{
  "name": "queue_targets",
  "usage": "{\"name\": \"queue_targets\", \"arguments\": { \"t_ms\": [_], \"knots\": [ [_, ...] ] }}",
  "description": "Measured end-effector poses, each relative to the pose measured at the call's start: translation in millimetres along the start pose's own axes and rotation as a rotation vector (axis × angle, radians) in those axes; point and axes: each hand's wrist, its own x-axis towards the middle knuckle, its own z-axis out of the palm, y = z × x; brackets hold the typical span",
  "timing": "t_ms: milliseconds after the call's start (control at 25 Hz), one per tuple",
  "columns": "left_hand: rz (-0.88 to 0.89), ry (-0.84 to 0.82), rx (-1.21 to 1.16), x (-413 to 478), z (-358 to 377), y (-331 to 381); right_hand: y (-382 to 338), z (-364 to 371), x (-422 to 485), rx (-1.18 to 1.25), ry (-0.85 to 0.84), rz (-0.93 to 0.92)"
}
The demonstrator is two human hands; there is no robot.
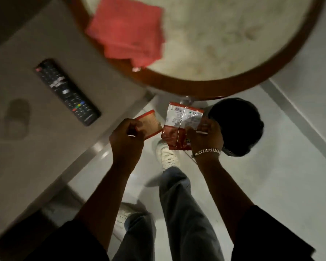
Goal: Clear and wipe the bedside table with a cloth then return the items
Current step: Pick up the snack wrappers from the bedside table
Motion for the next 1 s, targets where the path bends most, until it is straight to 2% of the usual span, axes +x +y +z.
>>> {"name": "queue_targets", "arguments": {
  "t_ms": [160, 320, 480, 640, 840, 1000],
  "knots": [
    [0.206, -0.195, 0.101, -14, 87, 43, 39, -62, 48, 0.088, 0.232, 0.145],
    [0.294, -0.330, 0.156, -25, 159, 61, 69, -96, 102, 0.049, 0.298, 0.269],
    [0.236, -0.417, 0.145, -18, 194, 59, 88, -103, 137, 0.003, 0.287, 0.318],
    [0.115, -0.427, 0.127, -11, 183, 46, 91, -100, 136, -0.104, 0.241, 0.352],
    [0.013, -0.291, 0.073, -5, 118, 27, 54, -55, 76, -0.080, 0.043, 0.105],
    [-0.047, -0.025, -0.036, 4, 41, 10, 4, 16, 11, -0.067, -0.229, -0.244]
  ]
}}
